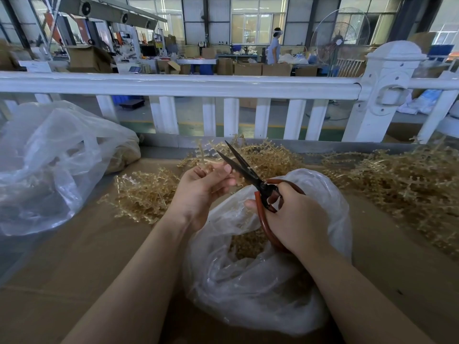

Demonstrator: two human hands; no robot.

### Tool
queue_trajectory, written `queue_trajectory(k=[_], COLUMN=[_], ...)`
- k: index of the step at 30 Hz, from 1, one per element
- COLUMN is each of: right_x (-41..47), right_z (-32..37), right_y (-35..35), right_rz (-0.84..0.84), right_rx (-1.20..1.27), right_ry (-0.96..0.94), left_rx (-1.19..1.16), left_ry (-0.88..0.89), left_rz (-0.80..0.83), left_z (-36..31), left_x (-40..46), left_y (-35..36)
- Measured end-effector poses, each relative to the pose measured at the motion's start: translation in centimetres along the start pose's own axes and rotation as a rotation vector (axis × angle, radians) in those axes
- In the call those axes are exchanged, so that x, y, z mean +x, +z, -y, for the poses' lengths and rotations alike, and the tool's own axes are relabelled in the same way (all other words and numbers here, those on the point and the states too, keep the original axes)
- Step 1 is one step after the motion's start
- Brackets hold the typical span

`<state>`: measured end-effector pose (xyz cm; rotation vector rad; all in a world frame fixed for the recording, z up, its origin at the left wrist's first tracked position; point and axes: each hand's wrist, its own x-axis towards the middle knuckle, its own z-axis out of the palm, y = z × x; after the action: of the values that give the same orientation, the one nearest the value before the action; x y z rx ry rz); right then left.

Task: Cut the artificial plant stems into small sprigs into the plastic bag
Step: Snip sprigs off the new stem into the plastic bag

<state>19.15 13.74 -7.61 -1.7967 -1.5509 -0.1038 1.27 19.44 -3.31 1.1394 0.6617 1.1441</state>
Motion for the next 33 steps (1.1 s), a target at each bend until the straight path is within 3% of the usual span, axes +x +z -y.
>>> queue_trajectory(k=[26, 33], right_x=[0.41, 0.11], right_z=[0.19, 0.63], right_y=[-0.73, -0.73], right_rz=[0.007, -0.063], right_rx=[-0.111, -0.162], right_ry=[-0.075, -0.090], left_rx=[0.057, 0.044], left_ry=[-0.014, -0.011], left_rz=[-0.086, -0.085], left_z=[0.00, -0.14], left_x=[0.12, -0.02], left_y=[0.06, -0.14])
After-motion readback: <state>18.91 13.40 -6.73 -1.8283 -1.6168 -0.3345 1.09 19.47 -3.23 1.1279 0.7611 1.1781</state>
